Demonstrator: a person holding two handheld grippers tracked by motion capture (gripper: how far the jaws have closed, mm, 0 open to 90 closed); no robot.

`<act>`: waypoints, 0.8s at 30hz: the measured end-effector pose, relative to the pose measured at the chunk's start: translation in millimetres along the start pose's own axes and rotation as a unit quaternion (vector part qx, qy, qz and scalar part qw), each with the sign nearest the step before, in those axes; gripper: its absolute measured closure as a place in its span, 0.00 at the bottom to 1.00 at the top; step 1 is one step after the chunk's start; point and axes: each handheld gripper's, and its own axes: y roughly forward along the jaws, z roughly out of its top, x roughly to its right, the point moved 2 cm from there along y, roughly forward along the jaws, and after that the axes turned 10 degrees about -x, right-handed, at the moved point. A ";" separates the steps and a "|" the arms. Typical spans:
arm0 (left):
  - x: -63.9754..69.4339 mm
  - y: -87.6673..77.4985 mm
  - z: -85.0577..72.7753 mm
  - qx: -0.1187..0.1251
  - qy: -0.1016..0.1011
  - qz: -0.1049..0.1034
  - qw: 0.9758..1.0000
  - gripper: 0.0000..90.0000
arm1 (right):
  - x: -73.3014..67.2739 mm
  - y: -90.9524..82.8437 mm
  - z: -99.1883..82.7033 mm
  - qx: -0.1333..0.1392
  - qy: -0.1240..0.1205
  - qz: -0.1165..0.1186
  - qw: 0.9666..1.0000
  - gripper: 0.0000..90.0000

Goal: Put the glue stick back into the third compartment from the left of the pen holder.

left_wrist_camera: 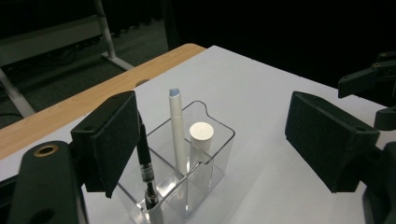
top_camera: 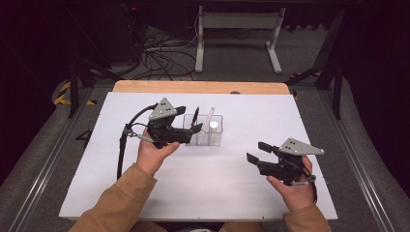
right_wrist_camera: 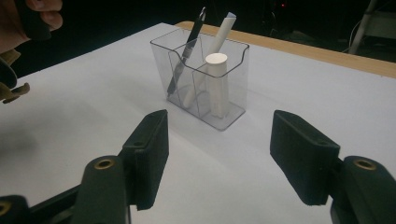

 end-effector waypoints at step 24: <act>-3.4 -57.7 -66.8 -0.007 0.017 0.021 1.000 0.19 | -1.8 1.1 -5.5 0.021 -0.024 0.021 0.999 0.38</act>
